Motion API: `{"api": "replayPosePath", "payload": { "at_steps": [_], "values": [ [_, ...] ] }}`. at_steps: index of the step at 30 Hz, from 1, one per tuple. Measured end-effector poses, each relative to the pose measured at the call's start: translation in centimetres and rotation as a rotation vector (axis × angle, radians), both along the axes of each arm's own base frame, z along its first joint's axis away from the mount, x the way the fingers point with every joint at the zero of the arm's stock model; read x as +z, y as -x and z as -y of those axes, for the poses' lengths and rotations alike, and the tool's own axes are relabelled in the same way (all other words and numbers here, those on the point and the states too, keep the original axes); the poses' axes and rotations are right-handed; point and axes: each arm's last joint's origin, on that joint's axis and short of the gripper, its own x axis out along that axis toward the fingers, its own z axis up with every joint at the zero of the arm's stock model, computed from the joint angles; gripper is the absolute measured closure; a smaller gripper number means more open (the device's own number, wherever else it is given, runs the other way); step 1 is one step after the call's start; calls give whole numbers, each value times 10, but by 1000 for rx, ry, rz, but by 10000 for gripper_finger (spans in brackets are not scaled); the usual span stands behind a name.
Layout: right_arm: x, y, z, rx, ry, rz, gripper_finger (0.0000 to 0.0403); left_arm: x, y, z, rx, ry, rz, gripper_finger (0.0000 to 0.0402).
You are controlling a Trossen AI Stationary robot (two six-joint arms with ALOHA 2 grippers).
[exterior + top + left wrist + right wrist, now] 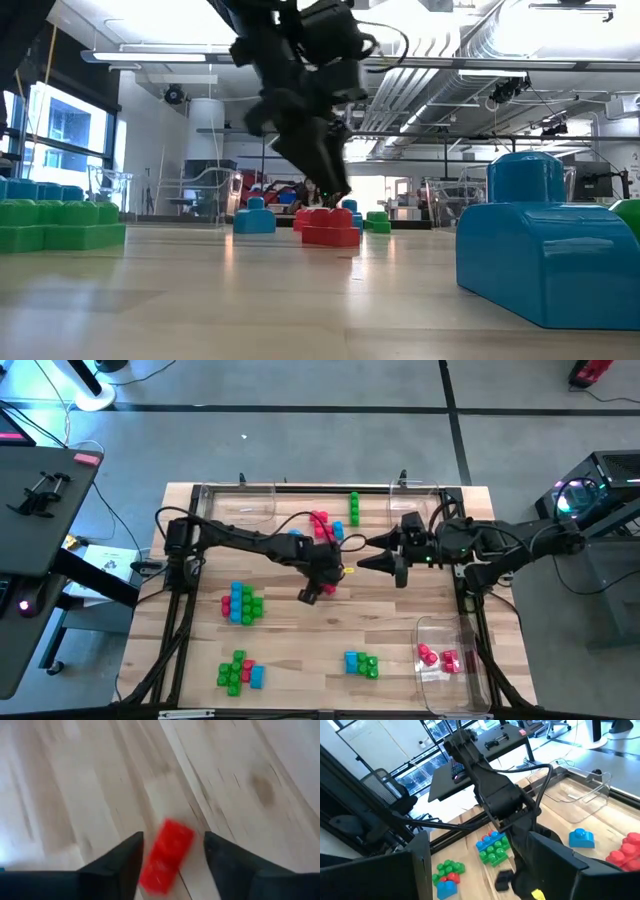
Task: Sort blocks
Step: Put the red game piece into the bottom right transparent bin
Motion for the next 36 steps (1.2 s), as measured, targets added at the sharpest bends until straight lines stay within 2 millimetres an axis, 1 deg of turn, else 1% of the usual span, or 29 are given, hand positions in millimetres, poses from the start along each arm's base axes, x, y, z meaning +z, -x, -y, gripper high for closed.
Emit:
{"api": "replayPosePath", "payload": {
  "at_steps": [4,7,9,15,19,23,25,27,29,32,33,36],
  "values": [
    [0,0,0,-4,-20,3,192,-6,-5,0,6,-53,25,147],
    [0,0,0,-8,-34,4,192,-12,-3,-1,-8,-51,-23,130],
    [0,0,0,-8,-33,3,192,-17,-1,-1,-29,-53,-61,127],
    [-1,0,1,-35,-25,-2,192,-28,-5,-2,-99,-87,-62,126],
    [-1,0,1,-36,-24,-2,192,-45,-7,-3,-101,-77,-92,126],
    [-1,0,1,-39,-32,-3,192,-52,-9,-4,-97,-62,-110,129],
    [-1,0,1,-38,-33,-4,192,-53,-8,-4,-74,-46,-119,141],
    [-1,0,0,-37,-33,-4,192,-51,-7,-3,-50,-26,-124,168],
    [-1,1,0,-36,-32,-5,192,-48,-6,-3,-28,-17,-127,212],
    [-1,0,0,-28,-31,-6,192,-38,-3,-3,8,-16,-121,298],
    [-1,1,0,-19,-29,-6,192,-32,-2,-4,24,-12,-109,312],
    [-1,1,-1,13,-37,-10,192,-5,2,-9,52,36,-49,312]
  ]
}}
